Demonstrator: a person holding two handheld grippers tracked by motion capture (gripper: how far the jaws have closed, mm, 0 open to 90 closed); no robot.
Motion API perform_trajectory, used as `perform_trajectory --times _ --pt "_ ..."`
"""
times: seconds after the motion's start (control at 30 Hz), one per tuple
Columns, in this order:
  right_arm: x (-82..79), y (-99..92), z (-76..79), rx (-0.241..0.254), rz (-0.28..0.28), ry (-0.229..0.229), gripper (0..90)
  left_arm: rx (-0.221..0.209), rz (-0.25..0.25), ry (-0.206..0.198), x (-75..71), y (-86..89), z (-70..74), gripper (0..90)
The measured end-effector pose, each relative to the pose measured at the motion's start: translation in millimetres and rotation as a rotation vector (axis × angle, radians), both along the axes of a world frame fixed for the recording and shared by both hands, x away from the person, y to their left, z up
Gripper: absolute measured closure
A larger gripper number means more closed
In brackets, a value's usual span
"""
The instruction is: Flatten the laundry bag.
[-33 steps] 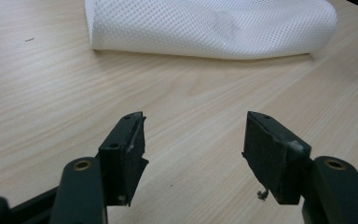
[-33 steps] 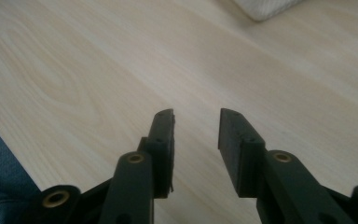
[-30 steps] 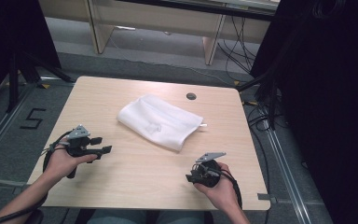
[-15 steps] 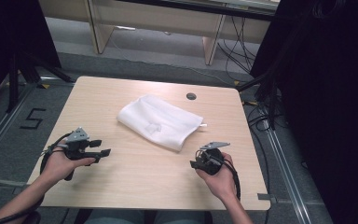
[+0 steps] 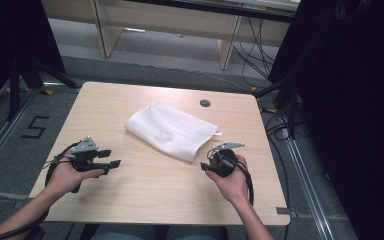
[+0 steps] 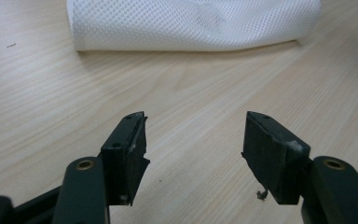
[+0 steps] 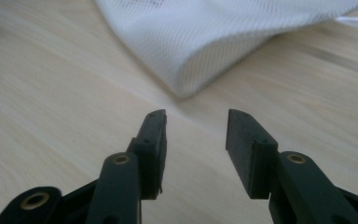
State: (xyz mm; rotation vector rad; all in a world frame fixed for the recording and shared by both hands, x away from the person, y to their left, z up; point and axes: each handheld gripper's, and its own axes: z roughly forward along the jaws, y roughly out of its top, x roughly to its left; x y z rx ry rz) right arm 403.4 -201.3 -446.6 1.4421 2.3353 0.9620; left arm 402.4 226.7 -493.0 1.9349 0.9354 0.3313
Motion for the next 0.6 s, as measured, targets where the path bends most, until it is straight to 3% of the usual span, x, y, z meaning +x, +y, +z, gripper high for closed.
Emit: perform_trajectory --times 0.07,0.13,0.17,0.2,0.3,0.37,0.4,0.43,0.47,0.53,0.6 --pt "3.8 1.3 1.9 0.002 -0.004 -0.009 56.8 0.003 -0.001 -0.001 -0.4 -0.1 -0.1 39.1" --pt "22.4 3.0 10.5 0.005 -0.012 -0.012 54.4 0.003 -0.003 -0.001 -1.0 -0.8 0.2 39.1" --pt "29.5 1.0 11.6 -0.019 -0.001 -0.045 54.1 0.002 -0.003 -0.005 -1.2 -1.3 0.3 39.1" --pt "35.8 1.9 14.1 -0.023 -0.03 -0.028 53.8 0.0 -0.008 -0.004 -1.2 -1.3 0.5 39.1" --pt "58.1 -0.4 17.0 -0.048 -0.04 -0.03 52.2 0.003 -0.013 -0.01 -1.7 -1.6 0.5 39.0" --pt "65.0 -0.8 16.6 -0.048 -0.046 -0.03 51.5 0.007 -0.011 -0.011 -2.0 -1.4 0.6 39.0" --pt "76.9 -1.2 15.0 -0.043 -0.076 -0.036 50.4 0.004 -0.011 -0.01 -1.8 -1.6 0.3 39.0" --pt "79.6 -1.9 15.9 -0.046 -0.08 -0.008 50.0 0.006 -0.009 -0.01 -1.9 -1.7 0.6 39.0" --pt "85.8 -4.1 12.7 -0.061 -0.072 -0.042 49.6 0.009 -0.013 -0.01 -1.8 -1.5 0.9 39.0" --pt "94.0 -5.6 10.4 -0.054 -0.092 -0.017 47.9 0.006 -0.012 -0.009 -2.6 -2.0 1.2 38.9" --pt "101.3 -7.8 5.6 -0.095 -0.113 -0.021 47.2 0.009 -0.018 -0.016 -2.7 -2.2 1.2 39.0"
